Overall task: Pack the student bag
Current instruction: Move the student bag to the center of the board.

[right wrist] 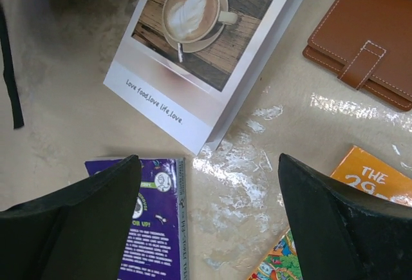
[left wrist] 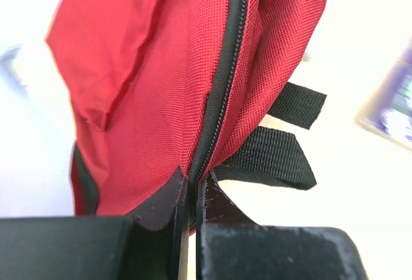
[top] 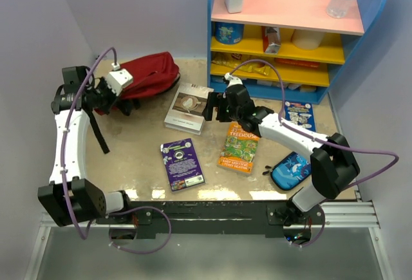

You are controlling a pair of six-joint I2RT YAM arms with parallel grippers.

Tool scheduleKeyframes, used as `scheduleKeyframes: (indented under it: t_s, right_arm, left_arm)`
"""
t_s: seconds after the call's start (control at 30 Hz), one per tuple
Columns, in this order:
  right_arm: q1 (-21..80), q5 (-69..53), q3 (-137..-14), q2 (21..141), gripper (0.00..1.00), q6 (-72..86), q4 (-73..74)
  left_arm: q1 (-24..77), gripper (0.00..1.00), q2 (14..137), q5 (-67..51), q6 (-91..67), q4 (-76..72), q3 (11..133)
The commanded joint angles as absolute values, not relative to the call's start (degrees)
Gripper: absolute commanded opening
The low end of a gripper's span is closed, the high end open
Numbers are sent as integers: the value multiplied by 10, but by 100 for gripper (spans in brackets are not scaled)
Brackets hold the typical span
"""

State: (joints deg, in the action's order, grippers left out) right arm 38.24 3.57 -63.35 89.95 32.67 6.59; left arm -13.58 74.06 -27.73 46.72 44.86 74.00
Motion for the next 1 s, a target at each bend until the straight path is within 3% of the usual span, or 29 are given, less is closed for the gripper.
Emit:
scheduleKeyframes:
  t_s: [0.0, 0.1, 0.17, 0.27, 0.43, 0.6, 0.73, 0.77, 0.97]
  right_arm:
    - [384, 7, -664, 905, 89, 341, 65]
    - [384, 1, -673, 917, 89, 345, 73]
    - [384, 1, -682, 928, 89, 348, 82]
    - [385, -10, -706, 956, 89, 356, 104]
    - [383, -23, -730, 1008, 88, 375, 105]
    - [381, -18, -770, 1041, 88, 381, 114]
    - [376, -2, -806, 1059, 88, 377, 127]
    - [375, -2, -822, 1065, 88, 375, 127]
    - [375, 44, -897, 1114, 85, 371, 146]
  left_arm:
    - [-109, 0, 716, -365, 554, 646, 771]
    - [-74, 2, 698, -361, 584, 709, 766]
    - [-36, 10, 687, -365, 591, 736, 753]
    - [13, 34, 673, -391, 585, 748, 738]
    - [83, 50, 692, -413, 559, 752, 714]
    - [85, 48, 701, -407, 505, 700, 726]
    - [72, 48, 672, -289, 375, 391, 671]
    - [72, 48, 688, -230, 361, 342, 659]
    - [48, 47, 865, -150, 324, 151, 719]
